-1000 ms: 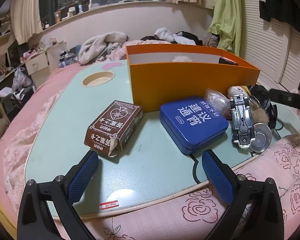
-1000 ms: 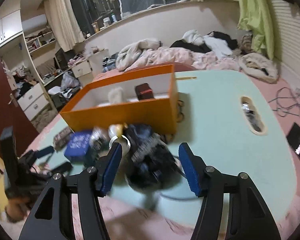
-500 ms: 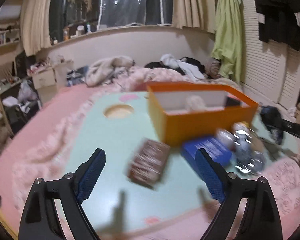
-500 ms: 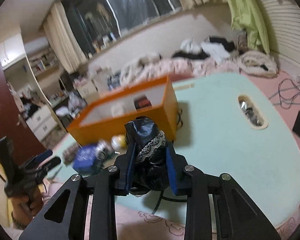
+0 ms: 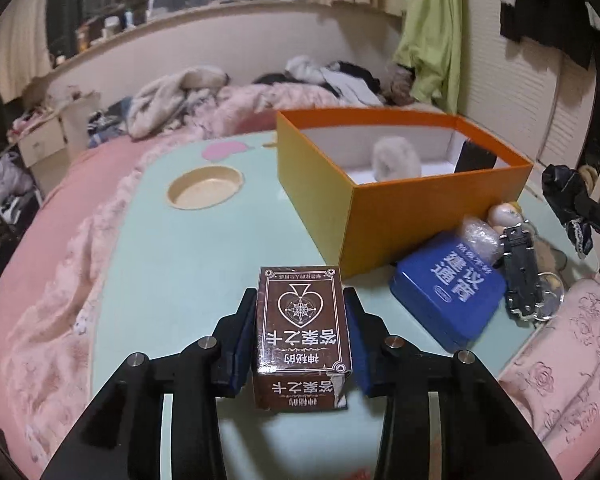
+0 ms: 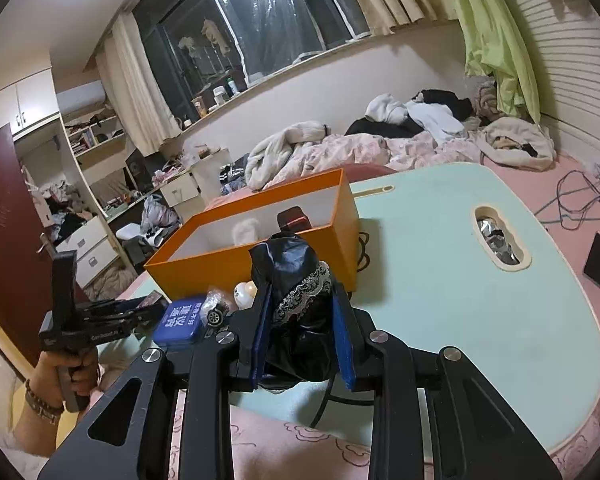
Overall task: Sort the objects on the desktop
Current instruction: 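Drop the lace bag into the orange box with right gripper while left drops the brown box in, then grasp the silver metal knob on the table with the right gripper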
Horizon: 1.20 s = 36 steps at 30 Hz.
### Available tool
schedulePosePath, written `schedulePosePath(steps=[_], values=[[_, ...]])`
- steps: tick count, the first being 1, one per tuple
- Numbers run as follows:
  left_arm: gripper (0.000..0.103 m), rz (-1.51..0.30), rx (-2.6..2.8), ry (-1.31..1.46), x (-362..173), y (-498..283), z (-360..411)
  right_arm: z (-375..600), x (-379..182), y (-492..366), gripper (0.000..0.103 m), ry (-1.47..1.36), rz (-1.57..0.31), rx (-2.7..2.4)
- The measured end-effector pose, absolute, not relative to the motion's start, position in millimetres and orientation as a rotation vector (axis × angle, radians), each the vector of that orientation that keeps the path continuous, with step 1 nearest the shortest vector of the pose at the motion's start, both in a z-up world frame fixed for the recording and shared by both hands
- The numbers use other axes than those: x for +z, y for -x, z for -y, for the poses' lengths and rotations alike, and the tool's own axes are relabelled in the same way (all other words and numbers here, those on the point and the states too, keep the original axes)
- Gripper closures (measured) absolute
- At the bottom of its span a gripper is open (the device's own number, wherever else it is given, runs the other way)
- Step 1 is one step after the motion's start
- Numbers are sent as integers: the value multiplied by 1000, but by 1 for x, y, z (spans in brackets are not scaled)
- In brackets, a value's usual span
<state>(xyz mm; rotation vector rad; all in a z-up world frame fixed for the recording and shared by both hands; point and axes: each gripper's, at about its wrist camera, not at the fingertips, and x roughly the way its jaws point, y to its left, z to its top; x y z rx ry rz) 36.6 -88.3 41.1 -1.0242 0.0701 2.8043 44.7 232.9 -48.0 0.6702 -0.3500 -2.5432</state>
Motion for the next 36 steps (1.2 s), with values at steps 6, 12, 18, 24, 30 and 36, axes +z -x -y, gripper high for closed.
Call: schedulePosePath(steps=[6, 12, 18, 24, 30, 36], values=[[64, 47, 2827, 735, 111, -62, 82, -221, -21, -39, 73, -596, 344, -2501], [60, 149, 2836, 674, 162, -10, 51, -193, 28, 9, 70, -558, 310, -2541], [4, 123, 2782, 1030, 86, 55, 13, -186, -30, 74, 21, -1044, 347, -2482], [11, -37, 2837, 960, 75, 40, 7, -231, -69, 77, 20, -1092, 647, -2403], [11, 203, 2861, 805, 110, 12, 36, -237, -32, 41, 20, -881, 507, -2555], [8, 125, 2851, 779, 120, -43, 43, -211, 2, -13, 20, -747, 264, -2558]])
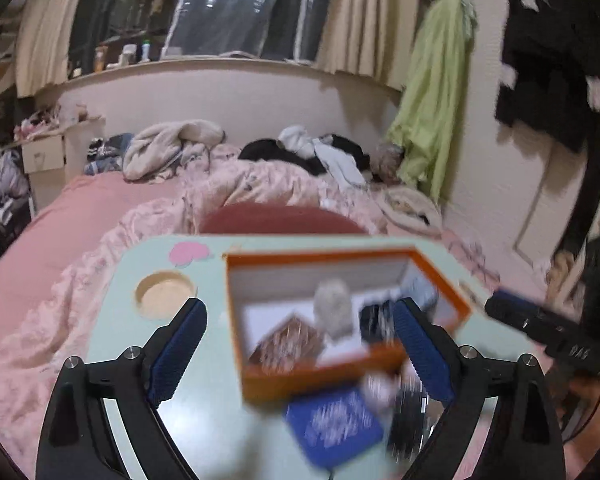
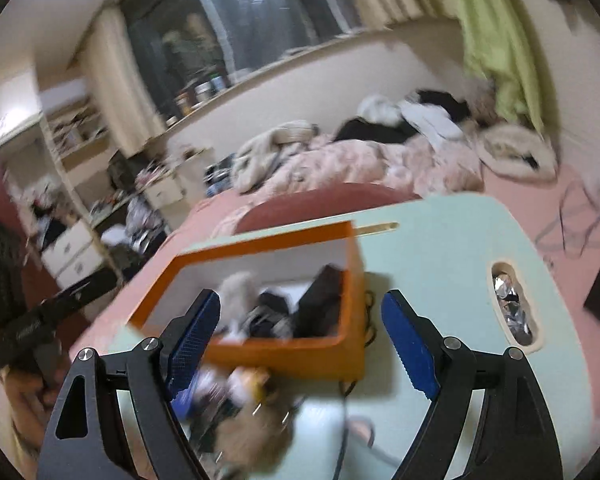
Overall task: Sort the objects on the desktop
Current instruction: 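Grasp the silver metal knob on the table with the right gripper, then drop the silver knob into the orange box with right gripper while left drops the blue tin in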
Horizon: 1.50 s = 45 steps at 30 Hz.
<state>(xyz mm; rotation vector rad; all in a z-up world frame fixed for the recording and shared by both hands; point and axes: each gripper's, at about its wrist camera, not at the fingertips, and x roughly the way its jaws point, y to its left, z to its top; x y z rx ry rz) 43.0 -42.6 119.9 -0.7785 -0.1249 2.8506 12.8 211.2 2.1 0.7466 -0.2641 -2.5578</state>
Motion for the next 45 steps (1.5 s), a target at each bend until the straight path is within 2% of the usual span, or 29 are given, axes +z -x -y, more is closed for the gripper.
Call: schedulePosePath(steps=[3, 5, 7, 8, 9, 10, 12, 19, 20, 22, 24, 28, 32, 33, 34, 38, 43, 45], values=[[8, 104, 2784, 851, 99, -70, 43, -199, -5, -38, 20, -827, 127, -2525], [8, 95, 2752, 922, 81, -81, 42, -198, -20, -45, 20, -913, 103, -2490], [5, 37, 2750, 1010, 59, -83, 40, -196, -40, -46, 20, -1016, 51, -2474], [0, -9, 2755, 1063, 45, -83, 37, -193, -53, -43, 20, -1087, -2, -2461], [0, -92, 2775, 1151, 24, -79, 33, -187, -64, -42, 19, -1108, -83, -2471], [0, -167, 2859, 1012, 19, -86, 28, -179, -74, -44, 19, -1101, -177, -2493], [0, -164, 2874, 972, 12, -87, 26, -170, -83, -43, 17, -1078, -251, -2517], [0, -120, 2850, 989, -4, -75, 32, -169, -105, -27, 20, -1037, -147, -2498], [0, -117, 2847, 991, -7, -72, 33, -169, -107, -26, 23, -1016, -121, -2485], [0, -115, 2847, 989, -7, -71, 32, -169, -106, -28, 45, -979, -85, -2466], [0, -115, 2847, 989, -8, -71, 33, -165, -103, -32, 53, -913, -80, -2457], [0, -115, 2847, 989, -4, -74, 33, -141, -86, -50, 57, -792, -175, -2374], [0, -116, 2847, 990, -3, -76, 33, -108, -86, -50, 59, -879, -187, -2263], [0, -115, 2848, 988, -6, -74, 34, -97, -93, -43, 61, -942, -244, -2265], [0, -117, 2847, 992, -3, -77, 33, -92, -99, -36, 71, -1010, -275, -2253], [0, -117, 2852, 985, -2, -72, 31, -87, -116, -26, 71, -991, -237, -2251], [0, -111, 2879, 946, 0, -73, 35, -107, -117, -35, 71, -822, -92, -2293], [0, 8, 2855, 887, 12, -73, 39, -117, -113, -41, 71, -749, -42, -2324]])
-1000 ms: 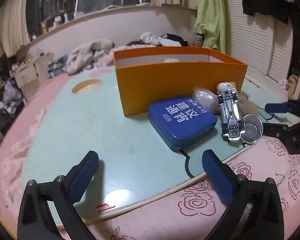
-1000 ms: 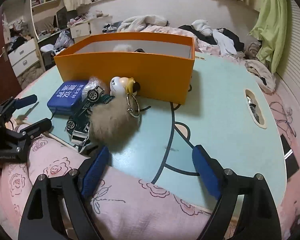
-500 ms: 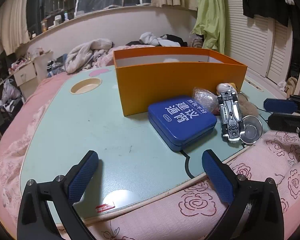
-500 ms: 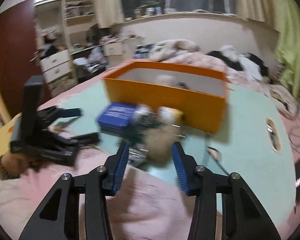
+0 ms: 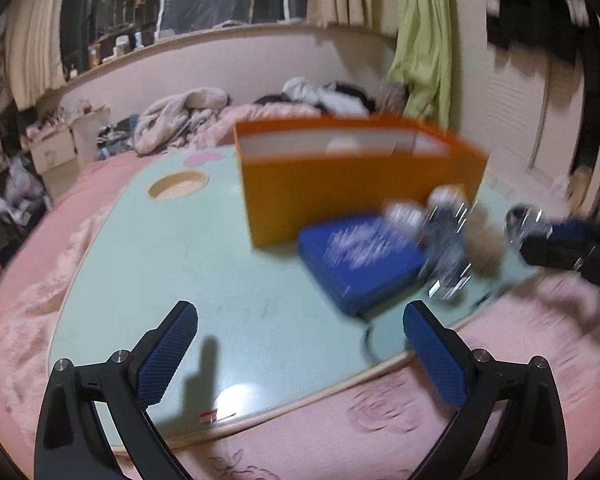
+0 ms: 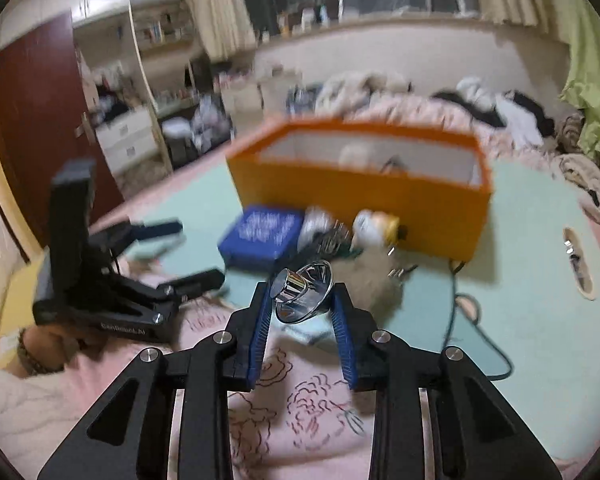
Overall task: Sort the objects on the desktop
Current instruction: 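Drop the silver knob into the orange box with right gripper while left drops the blue tin in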
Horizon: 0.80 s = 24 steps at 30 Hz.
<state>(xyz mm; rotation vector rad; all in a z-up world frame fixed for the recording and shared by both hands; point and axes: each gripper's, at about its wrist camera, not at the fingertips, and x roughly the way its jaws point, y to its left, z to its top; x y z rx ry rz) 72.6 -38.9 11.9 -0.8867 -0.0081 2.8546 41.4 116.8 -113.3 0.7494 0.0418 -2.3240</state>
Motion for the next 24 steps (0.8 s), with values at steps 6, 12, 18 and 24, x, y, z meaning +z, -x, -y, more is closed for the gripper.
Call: schedulePosePath(steps=[6, 12, 18, 24], values=[[14, 147, 2787, 988, 42, -27, 23, -120, -119, -49, 71, -714, -23, -2352], [27, 102, 2723, 1165, 15, -2, 0, -119, -126, -49, 71, -716, -30, -2353], [32, -93, 2843, 1193, 11, -20, -8, -153, -95, -53, 71, -737, 8, -2348], [37, 33, 2808, 1084, 18, -38, 9, -152, -80, -56, 71, -733, 9, -2353]])
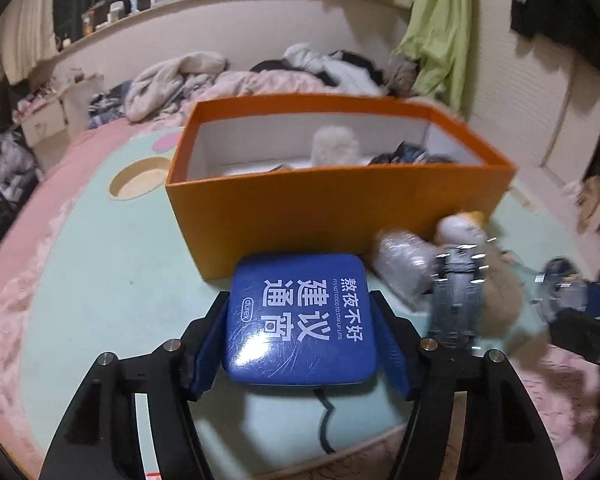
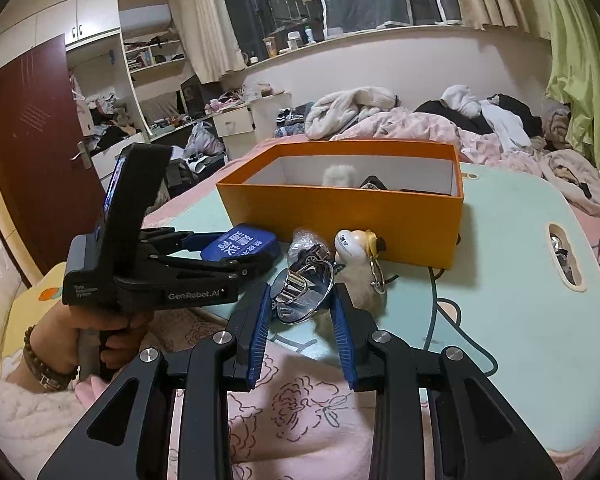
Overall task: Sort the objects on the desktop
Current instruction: 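Drop the silver knob into the orange box with right gripper while left drops the blue tin in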
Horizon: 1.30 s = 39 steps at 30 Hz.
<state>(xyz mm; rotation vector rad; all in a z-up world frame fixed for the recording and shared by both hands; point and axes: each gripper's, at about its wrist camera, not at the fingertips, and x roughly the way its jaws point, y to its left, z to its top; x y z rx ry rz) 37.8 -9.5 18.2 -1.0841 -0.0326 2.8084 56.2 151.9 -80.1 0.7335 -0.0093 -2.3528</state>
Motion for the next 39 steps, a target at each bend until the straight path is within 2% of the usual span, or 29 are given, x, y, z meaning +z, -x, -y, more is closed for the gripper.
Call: schedulePosePath(steps=[5, 12, 13, 14, 15, 16, 17, 18, 21, 22, 26, 33, 35, 39], values=[[37, 165, 2828, 888, 56, -61, 29, -159, -65, -56, 71, -678, 27, -2371], [37, 175, 2865, 721, 131, -13, 22, -158, -5, -10, 71, -570, 108, -2448], [35, 191, 2873, 727, 132, -1, 21, -158, 0, -1, 71, -577, 127, -2461], [15, 212, 2872, 760, 129, 13, 19, -158, 2, 10, 70, -603, 156, -2482], [3, 230, 2861, 839, 118, 29, 17, -158, 0, 20, 59, -639, 177, -2495], [0, 238, 2853, 888, 110, 37, 17, -159, -8, 31, 34, -703, 195, -2505], [0, 249, 2827, 961, 94, 46, 14, -160, -20, 39, 24, -767, 213, -2513], [2, 273, 2778, 1028, 74, 53, 13, -163, -35, 45, 21, -831, 237, -2507], [2, 21, 2895, 908, 64, 37, -9, -166, -45, 34, 23, -722, 215, -2527], [2, 9, 2886, 908, 64, 36, -11, -165, -44, 35, 23, -742, 212, -2531], [4, 77, 2864, 882, 69, 31, -2, -167, -45, 38, 23, -749, 215, -2529], [5, 344, 2840, 736, 97, -17, 37, -182, -28, 7, 23, -639, 233, -2565], [1, 316, 2851, 778, 99, -30, 43, -186, -20, -10, 23, -616, 212, -2571], [1, 136, 2855, 992, 75, -39, 38, -188, -29, -40, 23, -755, 83, -2569]])
